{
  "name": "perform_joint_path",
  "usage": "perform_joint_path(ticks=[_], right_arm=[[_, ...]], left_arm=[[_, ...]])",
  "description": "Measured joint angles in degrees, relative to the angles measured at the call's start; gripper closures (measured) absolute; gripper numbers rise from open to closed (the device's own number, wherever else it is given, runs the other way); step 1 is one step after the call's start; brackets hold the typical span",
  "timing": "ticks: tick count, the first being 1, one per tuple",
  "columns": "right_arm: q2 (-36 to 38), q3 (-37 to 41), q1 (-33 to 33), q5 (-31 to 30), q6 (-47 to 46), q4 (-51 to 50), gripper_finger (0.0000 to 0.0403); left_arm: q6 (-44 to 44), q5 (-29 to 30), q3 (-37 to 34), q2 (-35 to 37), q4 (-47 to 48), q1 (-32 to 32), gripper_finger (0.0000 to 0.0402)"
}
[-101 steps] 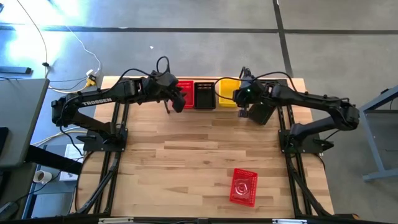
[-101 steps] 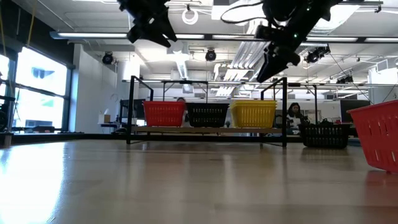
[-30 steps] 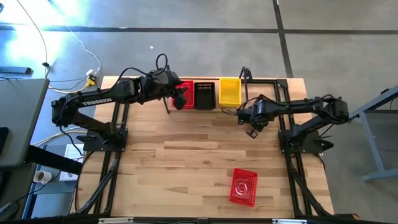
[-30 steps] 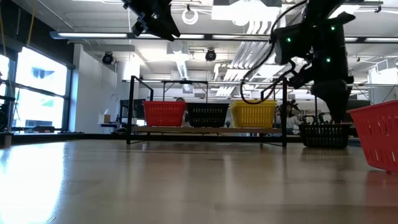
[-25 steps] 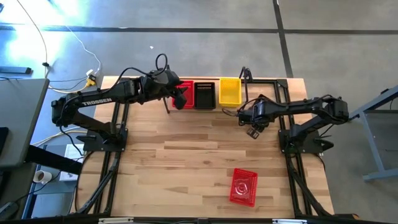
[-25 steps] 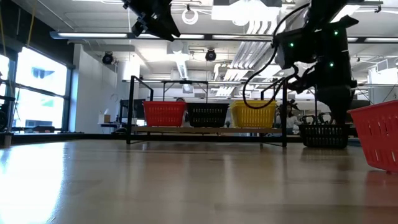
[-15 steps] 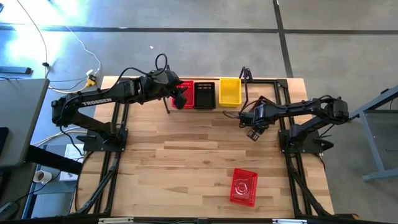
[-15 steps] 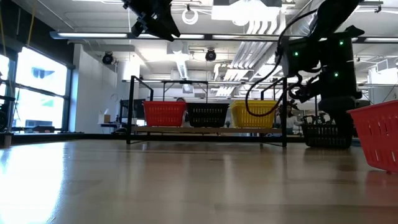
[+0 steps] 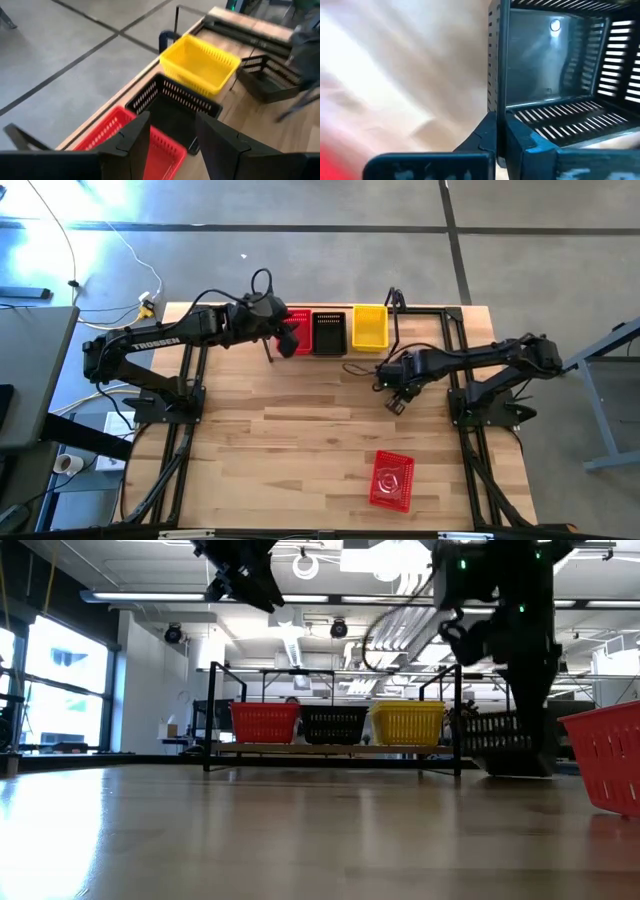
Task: Stack baskets on shelf by color
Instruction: Stack the black bin on the black bins on the shelf
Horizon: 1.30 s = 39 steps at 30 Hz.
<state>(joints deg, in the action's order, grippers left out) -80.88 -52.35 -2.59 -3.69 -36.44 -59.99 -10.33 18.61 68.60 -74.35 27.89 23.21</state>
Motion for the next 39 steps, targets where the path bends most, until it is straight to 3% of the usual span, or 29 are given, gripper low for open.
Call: perform_joint_path(ticks=[7,13,18,27,31,39], right_arm=[[0.00,-10.69,6.48,6.24,-1.19,0.06,0.0401],[0.00,-18.33,9.22,6.77,-0.71,5.87,0.0402],[0.00,-21.45,10.26,7.77,3.00,11.60,0.0402],[0.00,-22.25,8.34,8.68,14.68,22.97,0.0402],[0.00,-22.25,6.50,6.59,22.75,26.77,0.0403],[0.00,-22.25,0.72,-3.20,39.75,29.69,0.0403]], left_arm=[[-4.43,-0.57,0.00,0.02,6.14,-0.01,0.0255],[-8.91,-6.83,0.00,0.02,9.79,0.01,0.0255],[-12.69,-11.22,0.00,0.02,14.68,-0.01,0.0255],[-17.57,-11.23,0.00,0.02,22.38,-0.01,0.0255],[-18.41,-11.22,0.00,0.02,24.11,-0.01,0.0255],[-26.51,-11.19,0.00,0.02,25.61,-0.01,0.0255]])
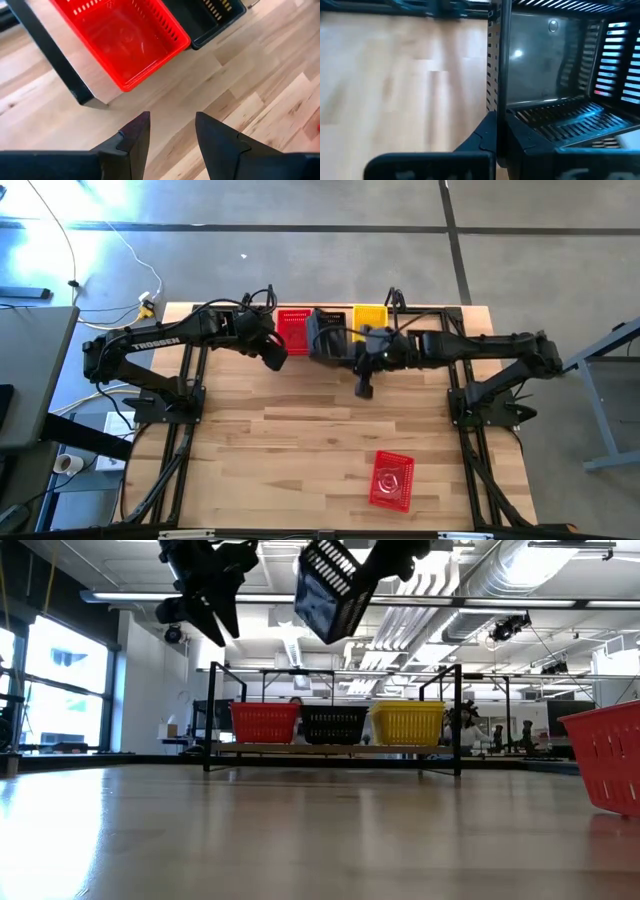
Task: Stack baskets on shelf by color
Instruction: Stack the black bin on the black bins on the shelf
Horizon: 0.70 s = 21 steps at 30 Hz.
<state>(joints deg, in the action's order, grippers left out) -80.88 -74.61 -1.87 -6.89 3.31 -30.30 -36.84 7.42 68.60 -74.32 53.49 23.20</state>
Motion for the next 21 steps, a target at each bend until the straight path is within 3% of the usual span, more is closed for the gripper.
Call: perform_joint_path(ticks=[14,21], right_arm=[[-0.57,-0.68,-12.66,-2.10,16.18,-0.86,0.0403],[-5.61,-10.68,-15.29,-2.62,18.19,-8.34,0.0403]], left_arm=[[-2.21,0.38,0.00,0.00,-0.07,0.00,0.0255],[-2.59,0.67,0.00,-0.02,-0.13,0.00,0.0255]])
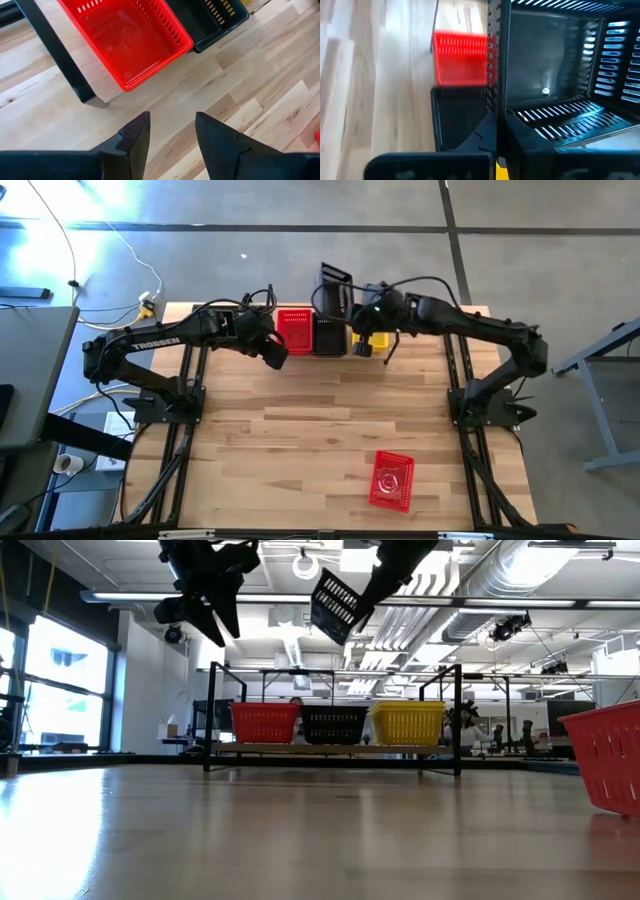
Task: Stack baskets on shelf by color
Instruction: Stack the black bin on the black bins on the shelf
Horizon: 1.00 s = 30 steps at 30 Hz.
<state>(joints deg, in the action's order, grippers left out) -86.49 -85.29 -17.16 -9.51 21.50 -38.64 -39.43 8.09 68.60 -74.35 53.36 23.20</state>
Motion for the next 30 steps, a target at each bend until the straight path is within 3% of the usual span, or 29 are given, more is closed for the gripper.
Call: perform_joint_path(ticks=[9,21,30], right_arm=[[-10.58,-11.38,0.73,-1.57,-3.52,-16.70,0.0403],[-18.04,-11.46,6.82,-4.78,-2.21,-20.66,0.0403],[-22.29,-11.41,6.19,-6.59,-5.03,-20.86,0.0403]], left_arm=[[-0.47,0.25,-0.04,-0.35,-0.02,0.00,0.0255],[-0.45,0.21,-0.04,-0.35,-0.01,0.00,0.0255],[0.58,-0.57,-0.04,-0.37,0.00,0.02,0.0255]])
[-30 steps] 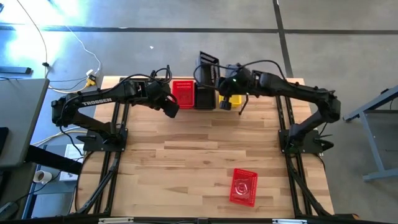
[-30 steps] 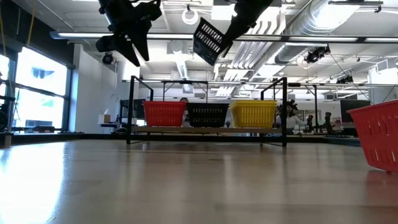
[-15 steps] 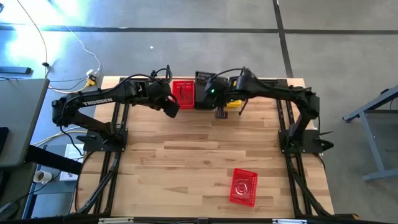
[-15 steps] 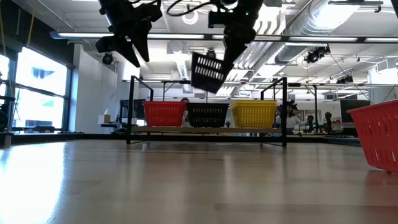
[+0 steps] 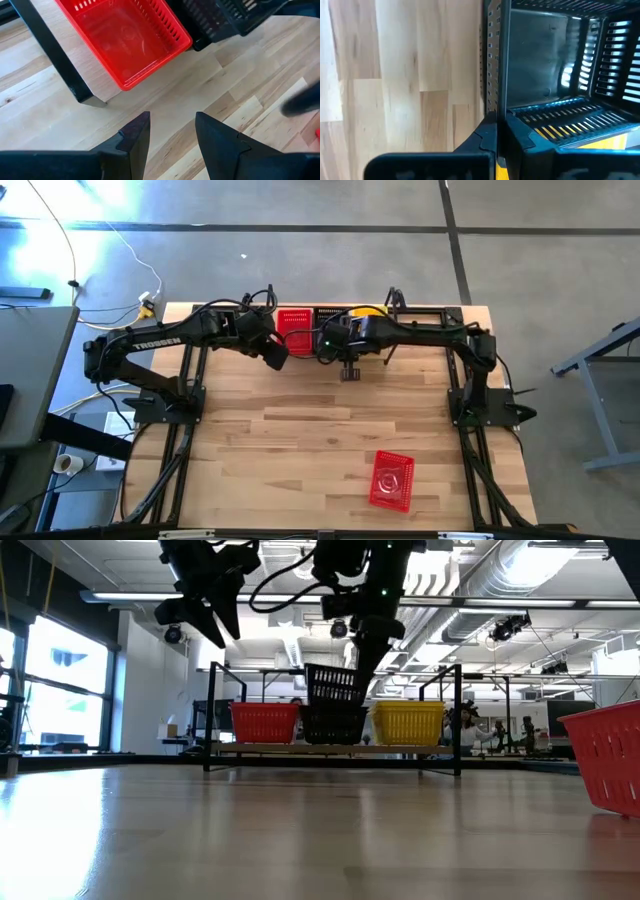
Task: Stack baskets on shelf by color
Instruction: Stack the black bin on the black bins on the shelf
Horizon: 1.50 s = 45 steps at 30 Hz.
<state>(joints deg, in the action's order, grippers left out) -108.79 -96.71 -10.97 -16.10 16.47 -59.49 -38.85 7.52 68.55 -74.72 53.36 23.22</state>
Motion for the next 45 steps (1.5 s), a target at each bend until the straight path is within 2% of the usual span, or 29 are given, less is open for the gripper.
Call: perform_joint_path(ticks=[16,34,37,45], right_arm=[[-0.91,0.04,-3.24,0.03,0.50,-1.11,0.0403],[-1.12,0.04,-3.29,1.31,4.30,0.48,0.0402],[-1.12,0.04,-3.29,0.94,5.07,0.73,0.0391],[-1.12,0.04,-3.62,-0.45,4.49,1.35,0.0324]], left_arm=[[0.15,0.01,0.00,-0.02,0.02,0.00,0.0255],[1.55,0.06,0.00,-0.02,0.02,-0.02,0.0255],[1.55,0.08,0.00,-0.02,0.02,-0.01,0.0255],[1.55,0.16,0.00,-0.02,0.02,-0.02,0.0255]])
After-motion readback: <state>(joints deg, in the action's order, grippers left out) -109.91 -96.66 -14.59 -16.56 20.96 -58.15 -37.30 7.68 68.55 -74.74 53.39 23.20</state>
